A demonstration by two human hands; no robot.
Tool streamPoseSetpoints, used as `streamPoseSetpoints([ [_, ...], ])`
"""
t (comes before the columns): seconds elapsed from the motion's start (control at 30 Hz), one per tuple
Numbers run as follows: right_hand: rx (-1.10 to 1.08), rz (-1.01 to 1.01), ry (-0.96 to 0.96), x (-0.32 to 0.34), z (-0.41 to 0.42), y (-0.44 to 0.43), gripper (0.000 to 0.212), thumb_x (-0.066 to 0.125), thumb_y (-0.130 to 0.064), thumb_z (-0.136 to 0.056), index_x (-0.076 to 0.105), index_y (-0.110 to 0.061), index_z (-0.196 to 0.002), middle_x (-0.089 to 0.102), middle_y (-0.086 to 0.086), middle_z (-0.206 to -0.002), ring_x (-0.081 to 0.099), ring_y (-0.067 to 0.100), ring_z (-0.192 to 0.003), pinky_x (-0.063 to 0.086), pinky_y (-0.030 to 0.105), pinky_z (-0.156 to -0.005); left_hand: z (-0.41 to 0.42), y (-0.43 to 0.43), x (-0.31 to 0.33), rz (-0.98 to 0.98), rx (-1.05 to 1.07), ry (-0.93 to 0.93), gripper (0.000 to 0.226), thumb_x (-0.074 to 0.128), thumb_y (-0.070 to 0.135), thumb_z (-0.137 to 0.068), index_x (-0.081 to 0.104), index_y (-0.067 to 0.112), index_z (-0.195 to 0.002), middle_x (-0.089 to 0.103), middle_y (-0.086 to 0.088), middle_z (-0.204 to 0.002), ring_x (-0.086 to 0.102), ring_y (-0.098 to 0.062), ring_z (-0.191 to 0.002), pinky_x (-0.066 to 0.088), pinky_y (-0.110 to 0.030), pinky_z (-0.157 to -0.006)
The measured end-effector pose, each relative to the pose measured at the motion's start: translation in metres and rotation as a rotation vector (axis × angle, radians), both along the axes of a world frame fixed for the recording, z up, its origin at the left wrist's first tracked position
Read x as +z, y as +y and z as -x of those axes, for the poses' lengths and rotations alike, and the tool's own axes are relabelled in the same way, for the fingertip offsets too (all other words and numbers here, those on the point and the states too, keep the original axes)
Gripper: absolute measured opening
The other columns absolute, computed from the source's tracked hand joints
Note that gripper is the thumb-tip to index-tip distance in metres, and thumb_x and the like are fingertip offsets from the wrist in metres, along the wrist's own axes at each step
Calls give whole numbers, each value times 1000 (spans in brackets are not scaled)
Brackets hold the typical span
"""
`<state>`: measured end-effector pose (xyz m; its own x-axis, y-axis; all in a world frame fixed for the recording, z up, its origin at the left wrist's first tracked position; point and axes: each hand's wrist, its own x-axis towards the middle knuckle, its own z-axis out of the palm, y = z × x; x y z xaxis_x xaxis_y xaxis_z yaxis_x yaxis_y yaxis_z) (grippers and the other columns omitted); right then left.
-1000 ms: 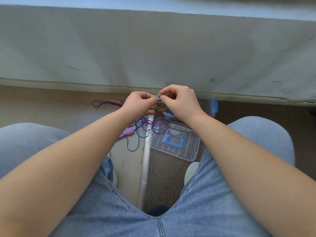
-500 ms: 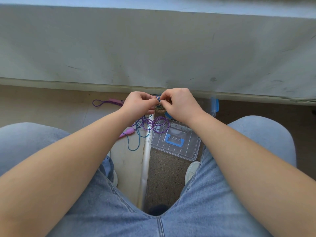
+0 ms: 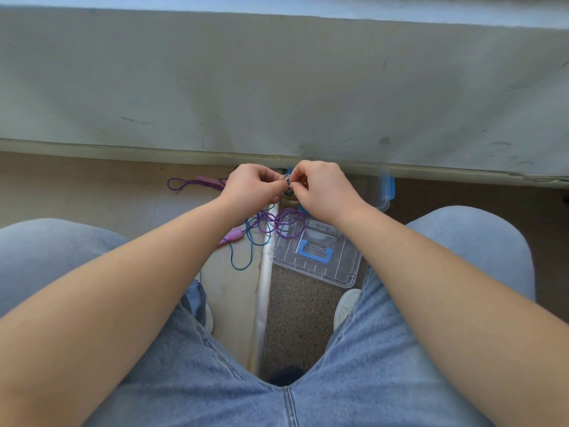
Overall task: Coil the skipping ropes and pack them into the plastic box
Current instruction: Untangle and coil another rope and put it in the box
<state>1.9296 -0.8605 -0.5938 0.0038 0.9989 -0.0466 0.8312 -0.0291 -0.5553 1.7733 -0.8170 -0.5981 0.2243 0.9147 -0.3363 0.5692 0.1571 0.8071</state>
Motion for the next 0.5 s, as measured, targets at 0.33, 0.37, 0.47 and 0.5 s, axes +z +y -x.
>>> streamPoseSetpoints([
  [0.33, 1, -245, -33, -6, 4, -2, 7, 59, -12, -91, 65, -8, -93, 64, 9, -91, 59, 31, -87, 33, 28, -71, -4, 0, 9, -34, 32, -60, 11, 71, 28, -77, 72, 17, -78, 74, -2, -69, 69, -14, -63, 61, -45, -80],
  [0.37, 31, -256, -28, -6, 3, -1, 7, 59, -11, -91, 66, -8, -93, 64, 9, -89, 59, 31, -86, 37, 30, -72, -4, 0, 9, -27, 47, -71, 11, 70, 27, -76, 71, 16, -77, 72, -2, -66, 67, -13, -60, 61, -46, -80],
  [0.47, 76, -239, 24, -5, -1, 1, 10, 61, -11, -90, 70, -11, -95, 65, 7, -90, 61, 28, -87, 49, 39, -78, -2, 1, 8, -8, 108, -116, 11, 72, 27, -77, 71, 16, -76, 70, -1, -62, 64, -12, -57, 62, -40, -78],
  [0.5, 87, -228, 27, -4, -2, 2, 11, 63, -12, -90, 72, -12, -96, 65, 6, -90, 62, 28, -88, 50, 40, -80, -2, 0, 8, 0, 117, -123, 11, 73, 26, -79, 71, 15, -77, 69, -1, -62, 63, -11, -56, 62, -35, -75],
])
